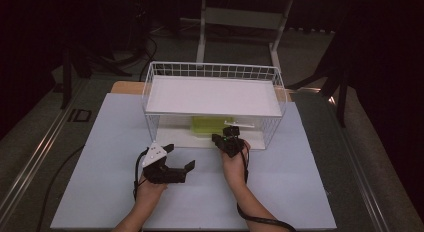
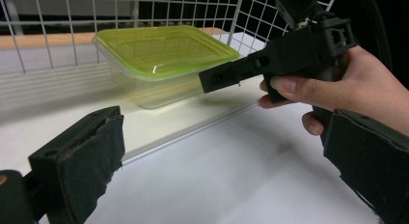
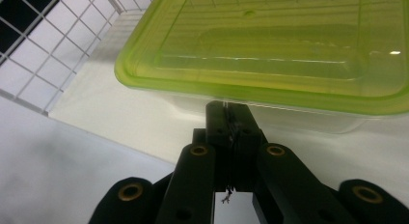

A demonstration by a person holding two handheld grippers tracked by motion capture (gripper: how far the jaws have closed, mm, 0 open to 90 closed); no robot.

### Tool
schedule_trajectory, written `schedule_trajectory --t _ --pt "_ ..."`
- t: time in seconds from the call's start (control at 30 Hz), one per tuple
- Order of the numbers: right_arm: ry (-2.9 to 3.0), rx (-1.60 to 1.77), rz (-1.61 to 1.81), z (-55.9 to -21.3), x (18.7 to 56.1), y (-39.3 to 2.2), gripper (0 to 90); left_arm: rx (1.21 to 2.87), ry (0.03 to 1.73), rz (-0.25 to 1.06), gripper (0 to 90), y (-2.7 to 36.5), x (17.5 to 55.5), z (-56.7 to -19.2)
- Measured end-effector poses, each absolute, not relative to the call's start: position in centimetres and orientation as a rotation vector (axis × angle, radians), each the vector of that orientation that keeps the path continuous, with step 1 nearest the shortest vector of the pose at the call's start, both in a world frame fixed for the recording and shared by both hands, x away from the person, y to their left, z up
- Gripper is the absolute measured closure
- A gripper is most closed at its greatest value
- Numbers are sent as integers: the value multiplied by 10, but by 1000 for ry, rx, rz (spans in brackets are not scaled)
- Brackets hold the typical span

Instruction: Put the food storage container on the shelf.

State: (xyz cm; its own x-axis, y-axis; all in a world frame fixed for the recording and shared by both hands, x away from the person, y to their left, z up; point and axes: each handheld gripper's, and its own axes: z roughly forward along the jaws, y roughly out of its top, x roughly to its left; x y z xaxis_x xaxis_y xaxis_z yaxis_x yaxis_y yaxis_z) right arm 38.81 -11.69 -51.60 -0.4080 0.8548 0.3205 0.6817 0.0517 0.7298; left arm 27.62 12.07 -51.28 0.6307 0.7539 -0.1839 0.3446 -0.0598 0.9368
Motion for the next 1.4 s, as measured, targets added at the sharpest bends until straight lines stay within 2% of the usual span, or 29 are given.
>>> schedule_trajectory --t 0.47,0.77,0.87,1.0,1.07,1.27,1.33,1.4 --pt "2122 1568 1280 -512 400 -117 874 1647 895 433 16 119 274 -514" --pt "2147 1552 1233 -510 390 -116 829 1665 880 414 16 117 274 -514" --pt "2139 1526 1270 -508 381 -123 788 1673 869 407 16 117 273 -514" --pt "2160 1500 1267 -505 368 -130 687 1676 860 398 16 117 274 -510" --pt "2180 1492 1287 -504 363 -133 562 1681 846 394 16 117 274 -506" --pt "2269 1419 1361 -505 344 -138 314 1676 797 387 16 121 270 -495" --pt "2308 1379 1399 -504 336 -139 258 1672 791 384 16 122 269 -493" --pt "2323 1338 1423 -502 327 -141 248 1674 782 364 16 123 266 -490"
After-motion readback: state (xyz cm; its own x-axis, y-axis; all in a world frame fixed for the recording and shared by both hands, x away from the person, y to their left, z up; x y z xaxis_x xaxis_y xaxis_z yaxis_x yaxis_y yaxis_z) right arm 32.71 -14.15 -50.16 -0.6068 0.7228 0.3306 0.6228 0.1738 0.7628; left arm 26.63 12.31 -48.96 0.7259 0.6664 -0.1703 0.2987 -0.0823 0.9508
